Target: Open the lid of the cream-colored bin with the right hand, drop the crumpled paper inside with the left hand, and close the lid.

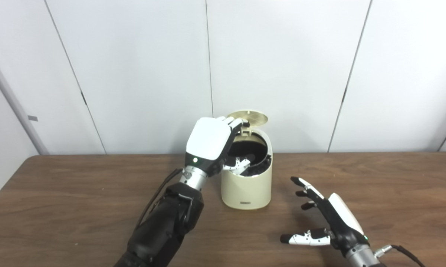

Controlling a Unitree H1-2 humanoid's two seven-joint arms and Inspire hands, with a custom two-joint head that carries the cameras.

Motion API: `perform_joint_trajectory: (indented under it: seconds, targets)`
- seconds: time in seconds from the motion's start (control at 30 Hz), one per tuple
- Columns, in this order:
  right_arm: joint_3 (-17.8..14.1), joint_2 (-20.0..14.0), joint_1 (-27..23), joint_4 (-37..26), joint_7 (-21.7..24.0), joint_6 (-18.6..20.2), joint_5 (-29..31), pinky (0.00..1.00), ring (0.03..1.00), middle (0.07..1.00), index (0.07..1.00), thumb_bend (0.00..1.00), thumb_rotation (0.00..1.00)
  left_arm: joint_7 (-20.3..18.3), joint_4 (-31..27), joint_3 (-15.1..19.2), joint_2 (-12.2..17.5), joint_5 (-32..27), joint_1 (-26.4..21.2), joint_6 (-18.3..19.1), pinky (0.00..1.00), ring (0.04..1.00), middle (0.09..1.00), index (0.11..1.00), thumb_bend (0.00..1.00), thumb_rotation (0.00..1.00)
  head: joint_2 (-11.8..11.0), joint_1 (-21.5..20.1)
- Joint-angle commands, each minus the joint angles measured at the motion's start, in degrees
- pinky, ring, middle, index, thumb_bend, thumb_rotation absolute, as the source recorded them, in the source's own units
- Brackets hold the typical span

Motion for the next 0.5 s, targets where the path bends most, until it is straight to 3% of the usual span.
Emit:
perform_joint_trajectory:
  seconds: [0.0,0.07,0.13,0.17,0.2,0.27,0.47]
  targets:
    - [-0.65,-0.14,-1.54,-1.08,-1.24,-1.88,0.69,0.66,0.836,0.926,0.921,0.77,0.23,0.47,-1.93,0.51,0.78,-0.46,-1.47,-0.42,0.47,0.627,0.719,0.78,0.89,0.35,0.05,-0.06]
    - [-0.69,-0.06,-1.53,-1.04,-1.31,-1.75,0.74,0.66,0.836,0.925,0.921,0.77,0.23,1.48,-2.26,0.9,0.7,-1.42,-1.18,-1.57,0.45,0.61,0.701,0.759,0.87,0.33,0.05,-0.06]
    - [-0.74,0.05,-1.49,-0.95,-1.42,-1.85,0.92,0.66,0.838,0.926,0.919,0.77,0.23,3.27,-2.77,1.85,0.32,-3.67,-0.49,-3.92,0.41,0.539,0.632,0.693,0.8,0.23,-0.09,0.23]
    - [-0.74,0.06,-1.51,-0.99,-1.44,-1.86,0.96,0.66,0.839,0.927,0.918,0.77,0.23,3.54,-3.58,3.19,-0.27,-7.74,0.41,-6.76,0.4,0.519,0.612,0.674,0.78,0.2,-0.09,0.23]
    - [-0.75,0.06,-1.52,-1.04,-1.43,-1.86,1.02,0.67,0.84,0.928,0.92,0.77,0.22,3.57,-4.34,4.37,-0.76,-11.38,1.24,-9.3,0.38,0.48,0.561,0.568,0.62,0.12,-0.09,0.23]
    - [-0.8,0.07,-1.58,-1.01,-1.45,-2.04,1.26,0.67,0.844,0.929,0.921,0.77,0.22,2.82,-6.01,6.55,-1.62,-17.3,2.94,-12.95,0.38,0.455,0.489,0.54,0.54,0.03,-0.09,0.23]
    - [-0.94,-0.2,-1.66,-0.7,-1.54,-2.95,1.93,0.68,0.844,0.93,0.919,0.76,0.21,-2.45,-14.54,11.94,-2.93,-30.11,10.27,-15.58,0.36,0.447,0.473,0.511,0.52,0.0,-0.19,1.02]
